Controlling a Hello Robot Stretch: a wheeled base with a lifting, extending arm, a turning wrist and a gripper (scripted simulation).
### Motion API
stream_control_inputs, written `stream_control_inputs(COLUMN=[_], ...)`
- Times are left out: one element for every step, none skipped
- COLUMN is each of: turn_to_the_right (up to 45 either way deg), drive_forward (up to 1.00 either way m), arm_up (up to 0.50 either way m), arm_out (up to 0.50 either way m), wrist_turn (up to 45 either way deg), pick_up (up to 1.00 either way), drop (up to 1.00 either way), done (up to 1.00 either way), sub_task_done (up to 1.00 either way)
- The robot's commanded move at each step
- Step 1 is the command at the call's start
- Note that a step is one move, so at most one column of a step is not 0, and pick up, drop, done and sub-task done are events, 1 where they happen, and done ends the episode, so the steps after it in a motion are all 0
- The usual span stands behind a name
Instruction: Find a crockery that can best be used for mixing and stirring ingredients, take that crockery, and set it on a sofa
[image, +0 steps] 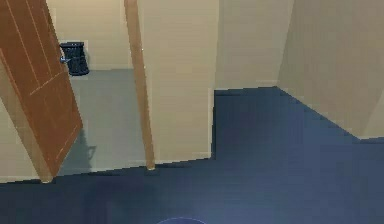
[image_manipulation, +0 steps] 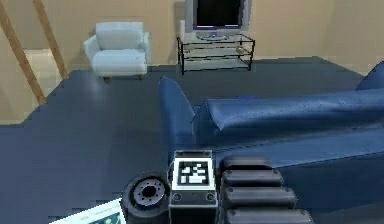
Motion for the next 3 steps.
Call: stream_control_inputs(turn_to_the_right=[45.0, 9.0, 0.0], drive_forward=[0.0, 0.0, 1.0], arm_up=[0.0, 0.0, 0.0], arm_out=[0.0, 0.0, 0.0], wrist_turn=[0.0, 0.0, 0.0], pick_up=[0.0, 0.0, 0.0], drop=[0.0, 0.0, 0.0], done=[0.0, 0.0, 0.0], sub_task_done=[0.0, 0.0, 0.0])
